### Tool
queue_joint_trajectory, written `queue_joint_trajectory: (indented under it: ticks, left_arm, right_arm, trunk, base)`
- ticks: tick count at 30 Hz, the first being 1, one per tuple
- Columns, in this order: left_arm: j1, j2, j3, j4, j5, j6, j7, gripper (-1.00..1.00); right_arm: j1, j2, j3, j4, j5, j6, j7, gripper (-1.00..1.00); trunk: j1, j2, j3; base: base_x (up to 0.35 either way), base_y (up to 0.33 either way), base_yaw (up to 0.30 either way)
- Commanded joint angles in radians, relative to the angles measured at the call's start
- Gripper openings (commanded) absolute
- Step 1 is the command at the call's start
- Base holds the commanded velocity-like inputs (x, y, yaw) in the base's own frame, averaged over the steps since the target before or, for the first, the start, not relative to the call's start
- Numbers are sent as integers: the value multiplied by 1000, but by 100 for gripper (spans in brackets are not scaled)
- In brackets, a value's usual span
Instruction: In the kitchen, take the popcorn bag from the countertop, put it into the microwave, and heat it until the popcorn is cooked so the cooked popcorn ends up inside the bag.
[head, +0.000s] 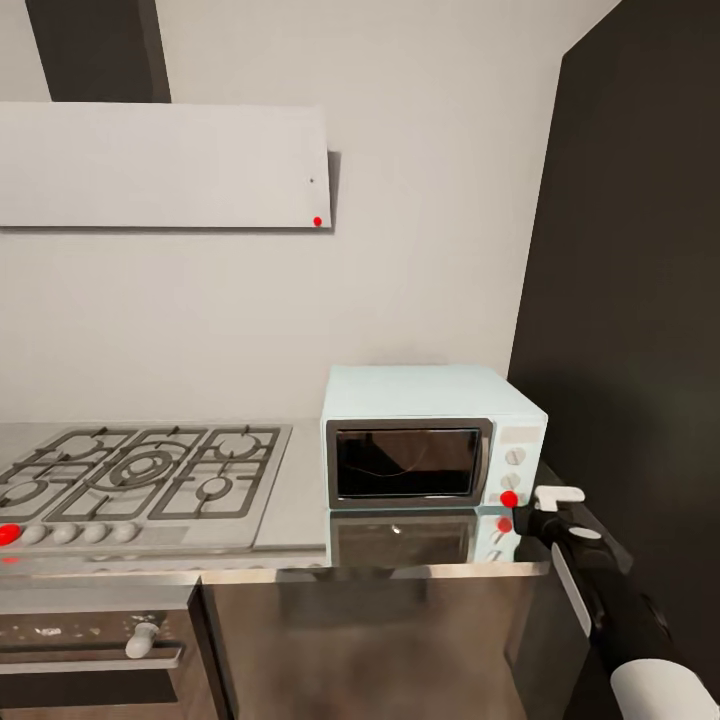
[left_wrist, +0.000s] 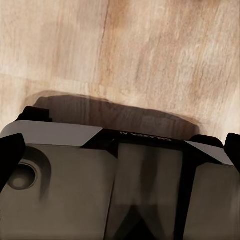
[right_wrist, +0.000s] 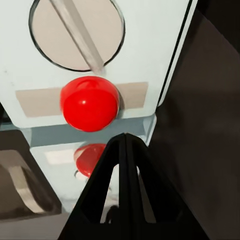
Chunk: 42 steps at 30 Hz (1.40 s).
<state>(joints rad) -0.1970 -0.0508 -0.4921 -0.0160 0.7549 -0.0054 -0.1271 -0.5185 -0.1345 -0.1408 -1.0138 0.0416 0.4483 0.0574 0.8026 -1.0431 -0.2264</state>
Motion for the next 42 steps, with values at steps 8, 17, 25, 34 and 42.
queue_joint_trajectory:
  ticks: [8, 17, 25, 34, 42]
  left_arm:
    - [-1, -1, -8, 1, 11, 0, -3, 100]
    - [-1, -1, -8, 1, 9, 1, -4, 100]
    - [-1, 0, -8, 1, 11, 1, -4, 100]
    - [-1, 0, -7, 1, 11, 0, -3, 100]
    - [-1, -2, -7, 1, 10, -1, -3, 100]
  right_arm:
    - [-1, 1, 1, 21, 2, -30, 20, -100]
    - [-1, 15, 3, 21, 2, -47, 31, -100]
    - [-1, 16, 3, 22, 1, -49, 26, -100]
    - [0, 15, 1, 27, 3, -49, 25, -100]
    - [-1, 13, 1, 26, 8, -47, 24, -100]
  trunk:
    - [0, -1, -1]
    - [0, -1, -1]
    - [0, -1, -1]
    - [0, -1, -1]
    - [0, -1, -1]
  base:
    - [0, 0, 0]
    - [4, 0, 0]
    - [208, 0, 0]
    - [38, 0, 0]
    - [-92, 0, 0]
